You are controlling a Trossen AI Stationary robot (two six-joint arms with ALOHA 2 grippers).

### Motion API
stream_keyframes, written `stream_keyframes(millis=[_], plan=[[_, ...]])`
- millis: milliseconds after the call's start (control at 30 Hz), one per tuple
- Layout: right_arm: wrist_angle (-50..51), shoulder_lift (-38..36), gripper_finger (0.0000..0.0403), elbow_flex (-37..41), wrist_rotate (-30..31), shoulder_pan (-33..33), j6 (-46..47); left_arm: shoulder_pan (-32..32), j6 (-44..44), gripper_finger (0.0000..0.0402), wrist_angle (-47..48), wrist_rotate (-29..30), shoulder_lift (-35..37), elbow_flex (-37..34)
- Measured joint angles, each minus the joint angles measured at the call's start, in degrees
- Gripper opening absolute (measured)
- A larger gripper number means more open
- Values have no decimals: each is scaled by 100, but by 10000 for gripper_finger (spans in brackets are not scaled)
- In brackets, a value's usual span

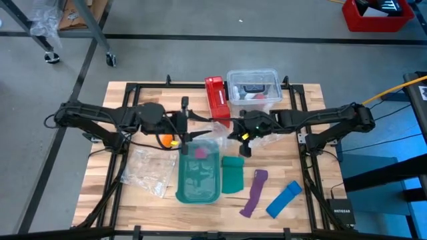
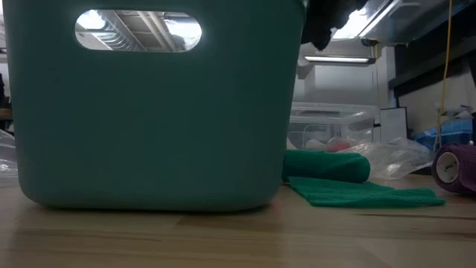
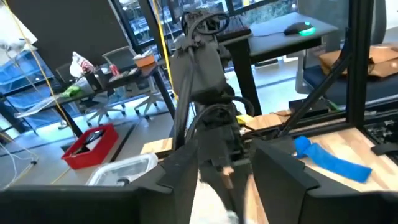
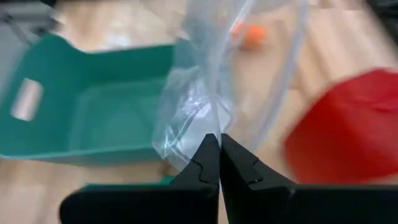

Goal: Roll bandage
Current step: Put the orange bandage into the transparent zip bag

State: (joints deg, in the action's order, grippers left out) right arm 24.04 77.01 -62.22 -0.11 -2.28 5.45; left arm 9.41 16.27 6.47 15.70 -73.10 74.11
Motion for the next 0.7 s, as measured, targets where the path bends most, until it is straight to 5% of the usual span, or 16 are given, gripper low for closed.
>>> stream_keyframes(millis=[467,700], plan=[[3894,-10,1,-2406,2129,0,-586,-3,-682,147,1057,20,96,0],[4969,-9,1,-2582,2349,0,-510,-16,-1563,147,2438,710,96,0]])
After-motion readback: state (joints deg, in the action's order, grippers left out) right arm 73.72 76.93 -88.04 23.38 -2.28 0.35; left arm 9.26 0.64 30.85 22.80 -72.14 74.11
